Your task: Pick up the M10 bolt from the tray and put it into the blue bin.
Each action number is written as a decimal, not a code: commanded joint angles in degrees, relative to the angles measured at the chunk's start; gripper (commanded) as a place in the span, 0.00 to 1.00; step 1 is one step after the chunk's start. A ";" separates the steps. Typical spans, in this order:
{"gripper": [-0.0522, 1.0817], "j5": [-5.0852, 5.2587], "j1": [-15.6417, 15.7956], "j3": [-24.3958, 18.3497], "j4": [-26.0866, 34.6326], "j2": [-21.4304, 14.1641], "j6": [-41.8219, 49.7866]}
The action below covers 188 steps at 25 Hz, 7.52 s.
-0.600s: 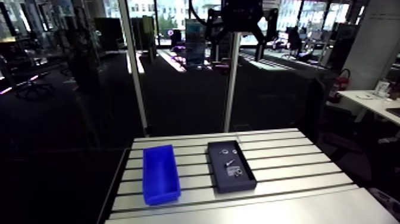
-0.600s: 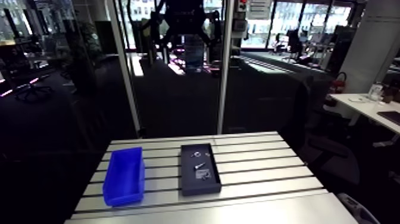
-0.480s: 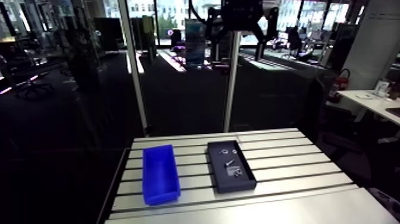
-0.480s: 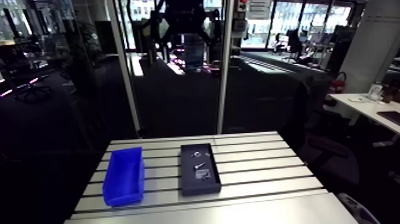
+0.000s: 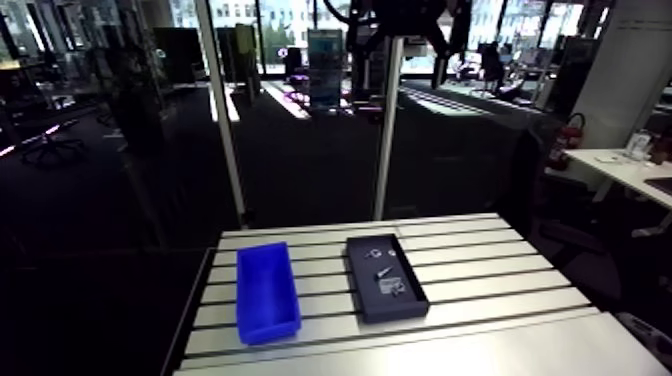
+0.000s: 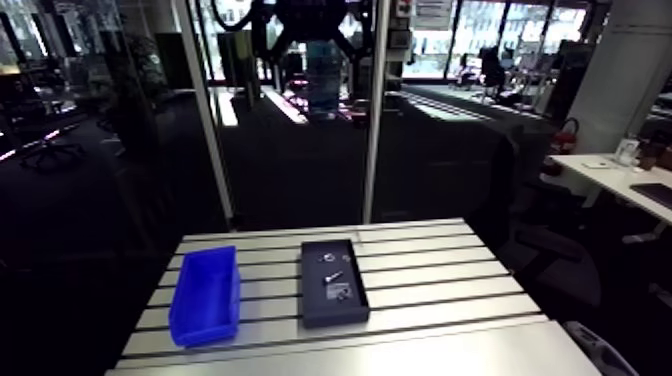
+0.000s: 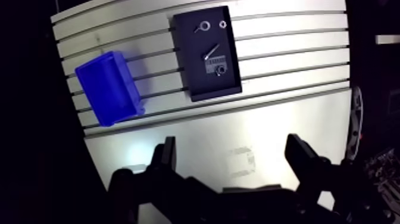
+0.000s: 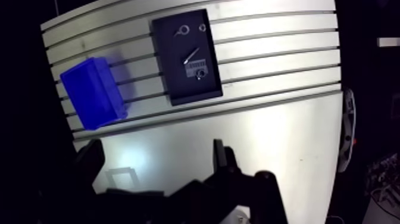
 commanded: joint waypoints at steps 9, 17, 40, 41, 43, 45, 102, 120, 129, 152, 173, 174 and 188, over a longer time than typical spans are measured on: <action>0.06 0.02 -0.06 0.98 -0.05 -0.15 0.12; 0.05 0.46 0.12 1.51 -0.40 -0.15 0.12; 0.06 0.64 -2.87 3.35 -1.36 4.07 23.59; 0.06 0.55 -3.40 4.06 -1.45 4.51 24.38; 0.06 0.38 -3.75 5.64 -2.51 5.30 25.88; 0.06 0.46 -4.28 7.84 -6.81 6.00 26.58; 0.28 -0.33 -3.57 25.33 -38.64 19.36 37.04; 0.32 -0.15 -3.49 28.50 -40.05 19.71 36.78; 0.35 -0.15 -3.57 28.85 -42.16 21.12 36.52; 0.44 -0.15 -3.49 29.29 -44.53 21.82 36.25; 0.54 -0.24 -3.49 29.55 -46.73 22.26 36.16; 0.54 -0.24 -3.49 29.55 -46.81 22.26 36.25; 0.59 -0.24 -3.49 29.64 -47.08 22.53 36.16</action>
